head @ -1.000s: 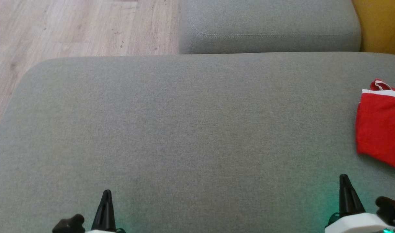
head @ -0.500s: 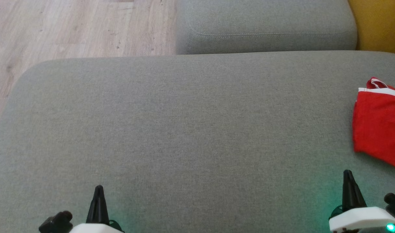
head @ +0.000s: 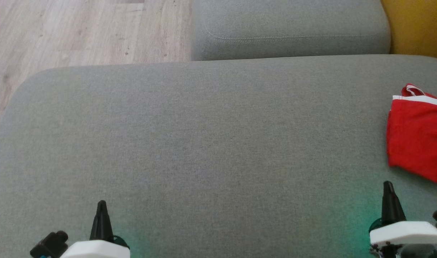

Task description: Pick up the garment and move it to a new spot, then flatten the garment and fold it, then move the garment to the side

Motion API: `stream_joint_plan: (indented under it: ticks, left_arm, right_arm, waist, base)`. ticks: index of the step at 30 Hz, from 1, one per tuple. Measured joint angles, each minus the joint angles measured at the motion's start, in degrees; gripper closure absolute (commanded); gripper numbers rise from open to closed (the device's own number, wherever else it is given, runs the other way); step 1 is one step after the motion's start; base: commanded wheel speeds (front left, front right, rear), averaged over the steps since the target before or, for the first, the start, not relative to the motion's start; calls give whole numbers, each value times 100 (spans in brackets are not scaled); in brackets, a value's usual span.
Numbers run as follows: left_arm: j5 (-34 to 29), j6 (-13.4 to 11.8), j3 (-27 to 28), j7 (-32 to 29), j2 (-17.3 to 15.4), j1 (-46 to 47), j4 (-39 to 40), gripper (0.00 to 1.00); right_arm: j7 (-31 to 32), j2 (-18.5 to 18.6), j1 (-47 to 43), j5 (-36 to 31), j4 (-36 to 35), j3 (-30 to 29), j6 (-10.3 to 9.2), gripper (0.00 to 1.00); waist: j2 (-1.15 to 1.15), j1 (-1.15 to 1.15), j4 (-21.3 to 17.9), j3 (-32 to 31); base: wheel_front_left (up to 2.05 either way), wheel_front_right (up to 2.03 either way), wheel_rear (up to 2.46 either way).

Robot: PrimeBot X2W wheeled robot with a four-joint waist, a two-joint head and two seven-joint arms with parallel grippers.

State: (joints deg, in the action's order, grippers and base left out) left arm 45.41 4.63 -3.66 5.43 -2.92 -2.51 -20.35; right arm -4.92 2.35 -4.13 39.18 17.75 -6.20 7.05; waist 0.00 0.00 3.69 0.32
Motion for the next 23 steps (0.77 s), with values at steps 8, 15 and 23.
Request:
stream_joint_plan:
  ticks: [8,15,23]
  left_arm:
    - [443,23,56,-129,3,15,20,100]
    - [896,47,167,-241,5,116,70,100]
    - [1415,51,229,-374,8,139,114,100]
  right_arm:
    - [92,0,32,511,-25,-7,0,100]
    - [201,0,151,1018,-37,-16,0,100]
    - [328,0,179,1605,-44,-37,0,100]
  waist:
    - [0,0,-36,-1]
    - [0,0,-72,-3]
    - [0,0,-113,-4]
  base:
    - [0,0,0]
    - [0,0,0]
    - [0,0,0]
